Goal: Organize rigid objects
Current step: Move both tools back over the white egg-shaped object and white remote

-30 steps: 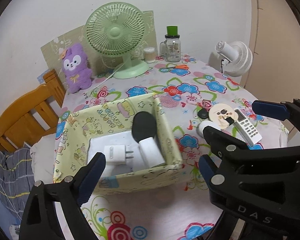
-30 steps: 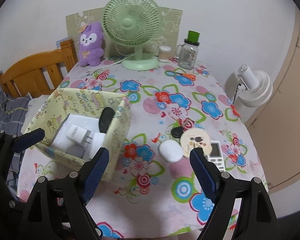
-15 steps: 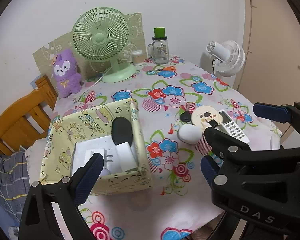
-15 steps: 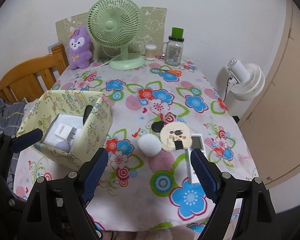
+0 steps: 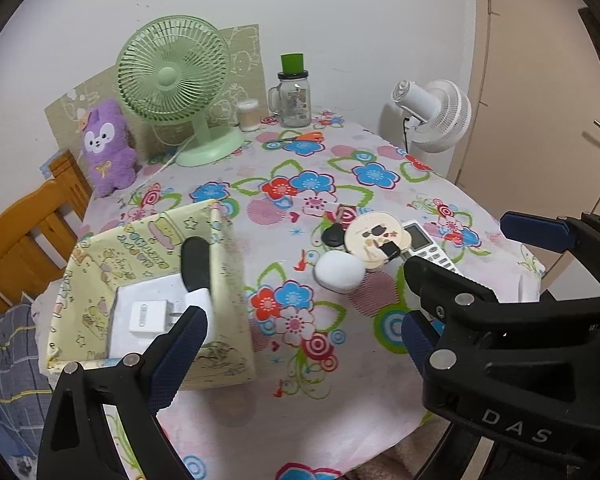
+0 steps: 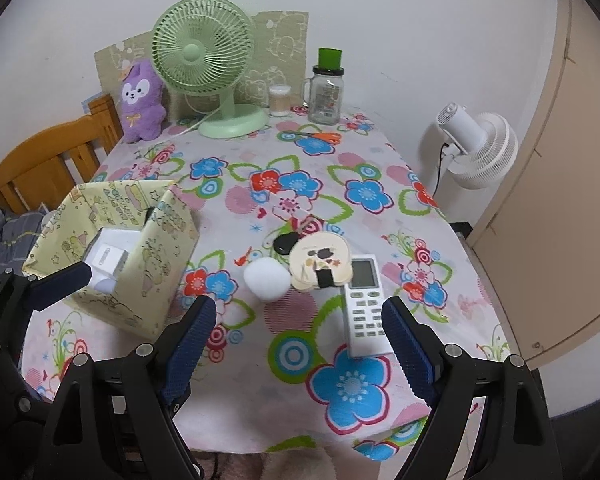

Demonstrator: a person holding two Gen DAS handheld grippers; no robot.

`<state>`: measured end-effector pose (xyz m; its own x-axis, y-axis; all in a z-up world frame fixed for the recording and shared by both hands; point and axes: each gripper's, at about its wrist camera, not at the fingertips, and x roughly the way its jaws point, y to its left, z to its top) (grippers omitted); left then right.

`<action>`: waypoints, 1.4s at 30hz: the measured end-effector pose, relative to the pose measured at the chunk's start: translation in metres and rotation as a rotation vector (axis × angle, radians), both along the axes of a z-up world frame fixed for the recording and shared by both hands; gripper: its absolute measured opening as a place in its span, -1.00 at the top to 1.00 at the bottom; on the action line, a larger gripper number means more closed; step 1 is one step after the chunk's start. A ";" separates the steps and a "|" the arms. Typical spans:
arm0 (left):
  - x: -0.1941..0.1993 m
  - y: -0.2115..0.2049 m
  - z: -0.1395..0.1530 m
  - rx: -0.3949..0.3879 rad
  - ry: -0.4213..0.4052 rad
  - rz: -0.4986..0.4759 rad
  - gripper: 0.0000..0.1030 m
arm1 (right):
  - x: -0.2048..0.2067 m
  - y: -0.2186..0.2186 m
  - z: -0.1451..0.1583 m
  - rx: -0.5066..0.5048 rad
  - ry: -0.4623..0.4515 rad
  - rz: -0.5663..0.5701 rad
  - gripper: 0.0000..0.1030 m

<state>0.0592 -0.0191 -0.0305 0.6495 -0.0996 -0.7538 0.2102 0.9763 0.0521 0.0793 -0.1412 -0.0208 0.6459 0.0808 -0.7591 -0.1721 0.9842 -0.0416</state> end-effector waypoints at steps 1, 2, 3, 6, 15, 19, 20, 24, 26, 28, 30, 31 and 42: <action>0.001 -0.002 -0.001 -0.007 0.005 0.000 -0.92 | 0.000 -0.002 -0.001 0.000 0.001 -0.002 -0.69; 0.002 -0.004 -0.002 -0.014 0.012 0.001 -0.92 | 0.001 -0.005 -0.002 -0.001 0.002 -0.005 -0.69; 0.003 -0.005 -0.003 -0.023 0.020 0.002 -0.92 | 0.001 -0.007 -0.002 -0.001 0.002 -0.008 -0.69; 0.006 -0.011 -0.006 -0.039 0.033 0.004 -0.92 | 0.004 -0.014 -0.005 -0.002 0.004 -0.015 -0.69; 0.017 -0.029 -0.018 -0.046 0.056 -0.008 -0.92 | 0.013 -0.034 -0.016 0.013 0.003 -0.022 -0.69; 0.024 -0.038 -0.028 -0.059 0.067 -0.007 -0.92 | 0.020 -0.044 -0.025 0.024 0.014 -0.038 -0.69; 0.026 -0.040 -0.031 -0.055 0.066 -0.007 -0.92 | 0.022 -0.047 -0.028 0.025 0.019 -0.040 -0.69; 0.031 -0.048 -0.041 -0.054 0.060 0.004 -0.92 | 0.029 -0.055 -0.039 0.029 0.030 -0.047 -0.69; 0.034 -0.051 -0.045 -0.058 0.051 0.016 -0.91 | 0.033 -0.060 -0.045 0.042 0.032 -0.055 -0.69; 0.037 -0.055 -0.050 -0.054 0.052 0.006 -0.91 | 0.036 -0.063 -0.050 0.045 0.042 -0.058 -0.69; 0.040 -0.057 -0.054 -0.045 0.052 0.001 -0.91 | 0.040 -0.065 -0.054 0.036 0.049 -0.055 -0.69; 0.041 -0.059 -0.057 -0.038 0.053 -0.001 -0.91 | 0.042 -0.065 -0.056 0.029 0.050 -0.053 -0.69; 0.057 -0.064 -0.079 -0.019 0.089 -0.017 -0.91 | 0.061 -0.068 -0.081 0.020 0.097 -0.055 -0.69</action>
<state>0.1159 -0.0833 -0.1097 0.5783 -0.1252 -0.8062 0.2302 0.9730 0.0140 0.1399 -0.2093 -0.1018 0.5736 0.0632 -0.8167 -0.1198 0.9928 -0.0074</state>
